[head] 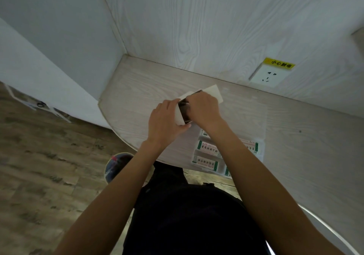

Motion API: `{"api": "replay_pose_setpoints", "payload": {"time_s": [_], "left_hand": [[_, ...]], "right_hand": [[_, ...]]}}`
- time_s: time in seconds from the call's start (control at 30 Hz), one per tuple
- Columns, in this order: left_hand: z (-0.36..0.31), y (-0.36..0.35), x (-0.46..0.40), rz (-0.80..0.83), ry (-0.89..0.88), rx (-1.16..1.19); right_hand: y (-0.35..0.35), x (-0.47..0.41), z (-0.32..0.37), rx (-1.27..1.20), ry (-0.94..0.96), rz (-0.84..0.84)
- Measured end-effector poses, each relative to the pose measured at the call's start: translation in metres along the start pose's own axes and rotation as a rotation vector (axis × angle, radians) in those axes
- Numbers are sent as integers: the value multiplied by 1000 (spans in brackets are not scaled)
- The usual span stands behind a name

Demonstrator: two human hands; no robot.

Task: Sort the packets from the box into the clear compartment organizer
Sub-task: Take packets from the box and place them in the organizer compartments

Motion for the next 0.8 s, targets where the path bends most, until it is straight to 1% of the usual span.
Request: {"api": "replay_pose_setpoints", "payload": {"time_s": [0.2, 0.3, 0.37, 0.47, 0.53, 0.63, 0.7, 0.73, 0.77, 0.8], "left_hand": [[2, -1, -1, -6, -16, 1], [3, -1, -1, -2, -10, -2], [8, 2, -3, -12, 11, -16], [19, 7, -11, 11, 90, -2], [30, 6, -17, 56, 157, 6], [43, 6, -25, 161, 215, 14], [36, 13, -26, 203, 182, -28], [26, 23, -25, 180, 135, -17], [13, 32, -26, 144, 67, 50], [-3, 45, -25, 122, 7, 177]], "right_hand": [[-7, 0, 5, 57, -14, -15], [-11, -1, 4, -10, -35, -11], [-9, -1, -5, -162, -86, -65], [2, 5, -25, -497, -184, -172], [9, 9, -38, -699, -250, -224], [12, 17, -52, -934, -307, -261], [11, 27, -61, -1099, -348, -255], [12, 32, -65, -1182, -355, -239], [13, 40, -70, -1258, -350, -228], [17, 47, -72, -1311, -325, -210]]}}
Point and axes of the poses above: each hand's wrist, its own x-axis away from the middle knuckle, its own y-axis out of the back of the hand, z = x × y, the point moved 7 cm from there along -x, towards the middle knuckle, and after that the axes turned 10 degrees about x, right-handed, at the moved point
